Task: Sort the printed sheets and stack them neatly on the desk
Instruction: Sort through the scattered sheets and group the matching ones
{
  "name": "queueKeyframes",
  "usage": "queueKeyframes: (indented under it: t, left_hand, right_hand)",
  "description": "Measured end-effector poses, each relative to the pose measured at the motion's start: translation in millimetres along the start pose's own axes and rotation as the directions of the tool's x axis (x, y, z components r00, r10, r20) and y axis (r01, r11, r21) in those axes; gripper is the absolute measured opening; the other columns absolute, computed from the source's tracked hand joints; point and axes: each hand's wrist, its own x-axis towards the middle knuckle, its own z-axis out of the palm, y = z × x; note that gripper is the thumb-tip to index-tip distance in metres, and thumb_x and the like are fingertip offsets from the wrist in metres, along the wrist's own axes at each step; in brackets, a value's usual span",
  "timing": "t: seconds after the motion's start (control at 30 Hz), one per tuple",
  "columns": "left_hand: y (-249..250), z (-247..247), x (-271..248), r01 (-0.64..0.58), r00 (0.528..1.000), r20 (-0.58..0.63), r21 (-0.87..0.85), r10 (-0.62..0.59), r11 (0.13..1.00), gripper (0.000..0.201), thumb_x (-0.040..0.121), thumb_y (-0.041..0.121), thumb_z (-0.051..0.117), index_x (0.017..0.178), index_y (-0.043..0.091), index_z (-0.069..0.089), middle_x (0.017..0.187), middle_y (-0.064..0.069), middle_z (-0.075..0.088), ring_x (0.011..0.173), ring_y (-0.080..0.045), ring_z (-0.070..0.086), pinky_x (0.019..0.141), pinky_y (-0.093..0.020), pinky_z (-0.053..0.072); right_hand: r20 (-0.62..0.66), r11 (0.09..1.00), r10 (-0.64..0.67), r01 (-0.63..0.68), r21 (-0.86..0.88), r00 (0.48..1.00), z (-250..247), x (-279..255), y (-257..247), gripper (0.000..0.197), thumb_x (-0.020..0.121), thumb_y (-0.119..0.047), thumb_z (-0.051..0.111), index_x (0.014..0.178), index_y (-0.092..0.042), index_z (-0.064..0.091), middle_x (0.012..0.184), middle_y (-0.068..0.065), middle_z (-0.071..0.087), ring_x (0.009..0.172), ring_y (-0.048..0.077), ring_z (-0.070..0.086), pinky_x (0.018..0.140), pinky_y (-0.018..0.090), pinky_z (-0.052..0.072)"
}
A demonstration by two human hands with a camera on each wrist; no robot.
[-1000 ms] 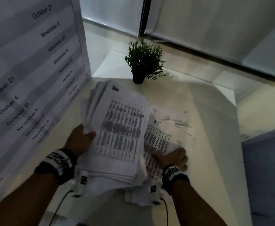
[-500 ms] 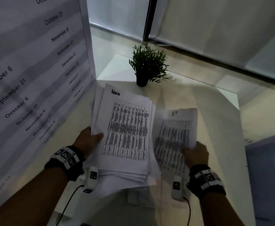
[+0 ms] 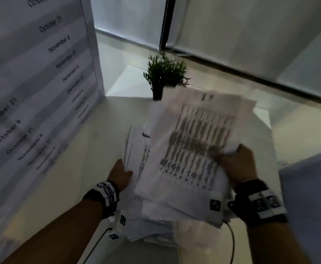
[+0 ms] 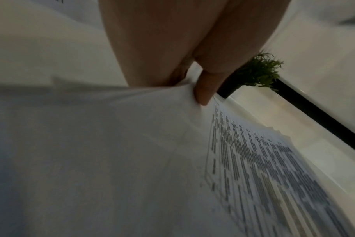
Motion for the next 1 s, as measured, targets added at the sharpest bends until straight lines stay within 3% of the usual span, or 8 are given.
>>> queueKeyframes:
  t: [0.13, 0.23, 0.33, 0.4, 0.53, 0.73, 0.87, 1.0]
  left_hand:
    - [-5, -6, 7, 0.072, 0.997, -0.009, -0.109, -0.073, 0.991, 0.024, 0.096, 0.018, 0.052, 0.117, 0.008, 0.058, 0.118, -0.014, 0.063, 0.098, -0.022, 0.057, 0.086, -0.027, 0.045]
    - [-3, -3, 11, 0.111, 0.992, -0.045, -0.171, -0.121, 0.979, 0.038, 0.101, 0.035, 0.04, 0.116, 0.007, 0.06, 0.124, -0.016, 0.062, 0.111, -0.029, 0.059, 0.099, -0.036, 0.046]
    - [6, 9, 9, 0.176, 0.984, 0.019, -0.258, -0.177, 0.95, 0.068, 0.1, 0.053, 0.027, 0.151, 0.008, 0.024, 0.154, -0.009, 0.033, 0.14, -0.028, 0.035, 0.117, -0.035, 0.025]
    - [10, 16, 9, 0.166, 0.986, 0.06, -0.258, -0.156, 0.952, 0.075, 0.098, 0.057, 0.028, 0.155, 0.013, 0.008, 0.16, -0.006, 0.021, 0.146, -0.026, 0.025, 0.121, -0.036, 0.017]
    - [8, 16, 17, 0.191, 0.981, 0.009, -0.265, -0.196, 0.945, 0.071, 0.1, 0.047, 0.034, 0.154, 0.008, 0.007, 0.161, -0.01, 0.017, 0.147, -0.026, 0.022, 0.121, -0.034, 0.016]
    - [12, 27, 15, 0.271, 0.959, -0.015, -0.259, -0.285, 0.927, 0.077, 0.1, 0.037, 0.044, 0.153, 0.006, -0.002, 0.158, -0.018, 0.023, 0.141, -0.034, 0.032, 0.117, -0.036, 0.025]
    - [15, 31, 21, 0.325, 0.933, -0.089, -0.208, -0.348, 0.923, 0.08, 0.097, 0.036, 0.049, 0.152, 0.004, 0.001, 0.156, -0.021, 0.024, 0.14, -0.038, 0.031, 0.118, -0.043, 0.025]
    - [12, 34, 19, 0.4, 0.91, -0.065, -0.119, -0.409, 0.909, 0.082, 0.098, 0.031, 0.049, 0.151, -0.001, -0.005, 0.159, -0.021, 0.015, 0.145, -0.034, 0.023, 0.12, -0.041, 0.019]
  right_hand:
    - [0.158, 0.957, 0.273, -0.25, -0.15, 0.949, 83, 9, 77, 0.049, 0.073, -0.021, 0.082, 0.117, -0.012, 0.062, 0.1, 0.009, 0.071, 0.09, 0.027, 0.067, 0.085, 0.043, 0.056]
    - [0.149, 0.897, 0.372, -0.314, -0.311, 0.916, 118, 5, 94, 0.045, 0.09, -0.019, 0.06, 0.133, -0.011, 0.05, 0.125, 0.016, 0.063, 0.113, 0.034, 0.059, 0.097, 0.036, 0.046]
    - [0.232, 0.92, 0.318, -0.241, -0.31, 0.919, 144, -1, 86, 0.049, 0.098, -0.012, 0.045, 0.146, -0.007, 0.035, 0.146, 0.013, 0.044, 0.133, 0.032, 0.043, 0.11, 0.035, 0.033]
    - [0.29, 0.92, 0.301, -0.197, -0.339, 0.908, 157, -5, 84, 0.063, 0.098, -0.011, 0.046, 0.154, -0.008, 0.016, 0.158, 0.011, 0.024, 0.144, 0.029, 0.026, 0.117, 0.034, 0.02]
    - [0.126, 0.857, 0.421, -0.348, -0.381, 0.898, 145, -4, 88, 0.064, 0.093, -0.007, 0.046, 0.151, -0.004, 0.019, 0.154, 0.016, 0.03, 0.139, 0.034, 0.035, 0.113, 0.035, 0.029]
    - [0.379, 0.833, 0.496, -0.305, -0.463, 0.781, 137, -43, 101, 0.088, 0.094, -0.024, 0.048, 0.151, -0.012, -0.018, 0.161, 0.013, 0.011, 0.143, 0.036, 0.027, 0.117, 0.042, 0.026]
    - [0.275, 0.821, 0.483, -0.32, -0.473, 0.832, 134, -45, 98, 0.083, 0.097, -0.027, 0.045, 0.151, -0.004, -0.013, 0.162, 0.015, -0.004, 0.146, 0.037, 0.019, 0.119, 0.042, 0.023]
    - [0.413, 0.782, 0.583, -0.344, -0.52, 0.7, 141, -58, 96, 0.085, 0.096, -0.033, 0.047, 0.149, 0.008, -0.006, 0.157, 0.025, 0.016, 0.139, 0.036, 0.033, 0.111, 0.038, 0.033]
